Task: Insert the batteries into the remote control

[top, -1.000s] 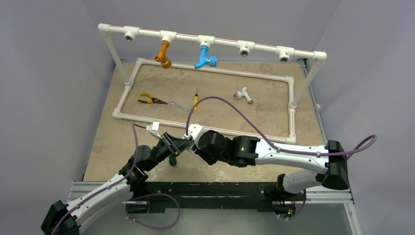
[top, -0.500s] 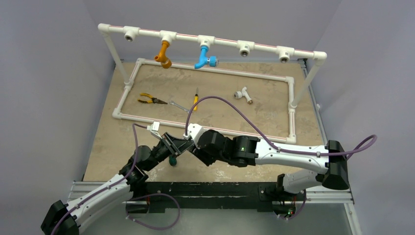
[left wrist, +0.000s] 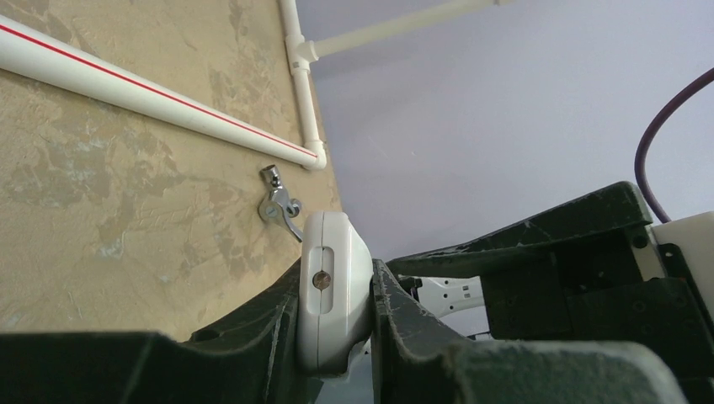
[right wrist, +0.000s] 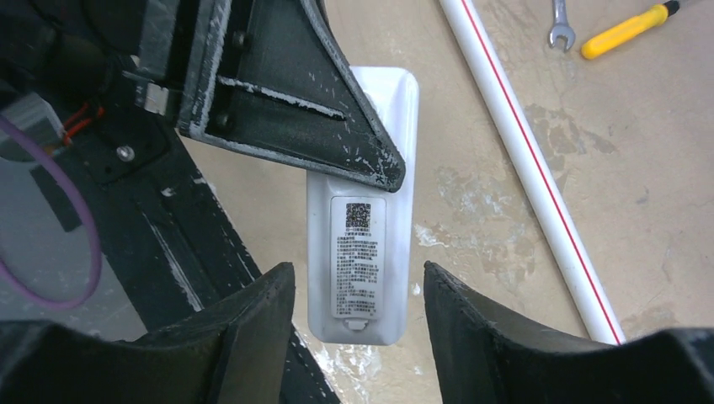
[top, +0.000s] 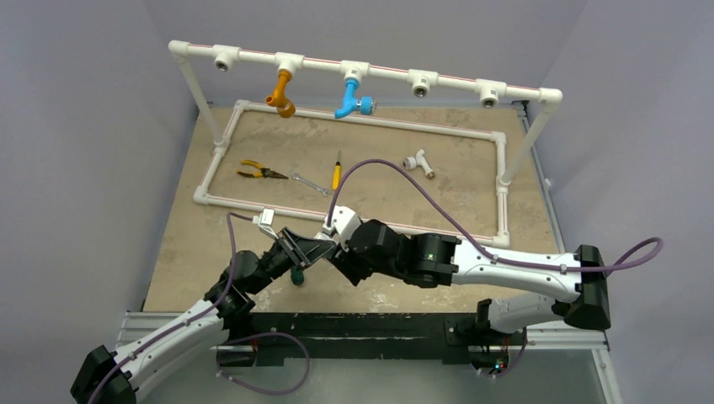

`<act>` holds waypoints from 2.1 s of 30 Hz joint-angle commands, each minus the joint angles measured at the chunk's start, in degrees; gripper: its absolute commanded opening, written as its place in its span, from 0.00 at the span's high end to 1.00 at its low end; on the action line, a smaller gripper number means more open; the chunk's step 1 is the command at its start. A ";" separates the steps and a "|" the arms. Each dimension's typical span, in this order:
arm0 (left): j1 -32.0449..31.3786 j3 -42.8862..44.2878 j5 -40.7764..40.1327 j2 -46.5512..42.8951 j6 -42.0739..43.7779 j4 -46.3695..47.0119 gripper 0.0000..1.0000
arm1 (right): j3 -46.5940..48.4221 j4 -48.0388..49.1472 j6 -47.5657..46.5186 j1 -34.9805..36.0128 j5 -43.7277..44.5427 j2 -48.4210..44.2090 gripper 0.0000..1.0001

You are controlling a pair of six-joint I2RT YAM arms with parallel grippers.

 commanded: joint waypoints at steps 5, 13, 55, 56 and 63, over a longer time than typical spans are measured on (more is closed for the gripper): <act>-0.23 -0.78 -1.14 -0.30 -1.71 3.60 1.00 | -7.38 14.05 13.76 0.10 7.29 -15.35 0.35; -0.21 -1.03 -0.97 0.86 -3.02 6.53 1.00 | -28.46 31.21 38.15 -0.16 14.46 -30.46 0.23; -0.20 -0.41 0.65 0.07 -3.34 5.50 1.00 | -51.37 70.76 63.65 -7.44 -4.15 -21.00 0.41; -0.17 -0.46 0.65 0.14 -3.30 5.50 1.00 | -51.46 70.98 63.74 -7.53 -4.25 -20.85 0.42; -0.18 -0.59 0.67 0.07 -3.32 5.69 1.00 | -51.91 72.36 64.02 -7.80 -4.78 -19.47 0.48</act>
